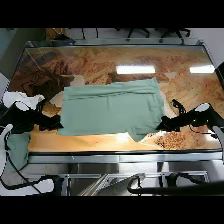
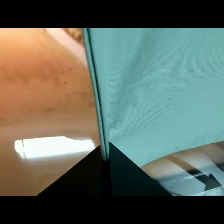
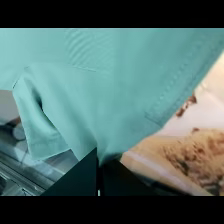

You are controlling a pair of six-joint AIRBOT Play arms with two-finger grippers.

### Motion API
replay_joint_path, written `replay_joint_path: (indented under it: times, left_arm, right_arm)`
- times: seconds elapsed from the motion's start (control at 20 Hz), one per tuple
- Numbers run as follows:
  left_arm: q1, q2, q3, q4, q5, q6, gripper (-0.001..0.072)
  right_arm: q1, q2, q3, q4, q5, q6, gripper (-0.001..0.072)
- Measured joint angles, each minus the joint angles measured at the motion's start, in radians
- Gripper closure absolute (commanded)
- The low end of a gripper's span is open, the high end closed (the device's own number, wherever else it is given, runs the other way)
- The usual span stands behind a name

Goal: Fold the shirts.

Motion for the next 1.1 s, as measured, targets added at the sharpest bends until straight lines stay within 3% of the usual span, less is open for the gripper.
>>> replay_joint_path:
  times: [0.3, 0.55, 0.8, 1.1]
  left_arm:
    - [0.0, 0.16, -0.12, 0.092, -0.109, -0.041, 0.0698]
    - [-0.011, 0.198, -0.033, 0.091, -0.13, -0.048, 0.0698]
    - [-0.074, 0.06, 0.226, 0.058, -0.114, -0.058, 0.0698]
    - [-0.129, -0.215, 0.496, 0.046, -0.059, -0.086, 0.0697]
  right_arm:
    - [-0.005, 0.195, -0.005, -0.233, 0.158, 0.119, 0.0695]
    - [-0.003, 0.235, 0.033, -0.201, 0.07, 0.071, 0.0694]
    - [0.011, 0.05, 0.221, 0.0, -0.112, -0.09, 0.0693]
    - [0.08, -0.301, 0.519, 0.08, -0.251, -0.216, 0.069]
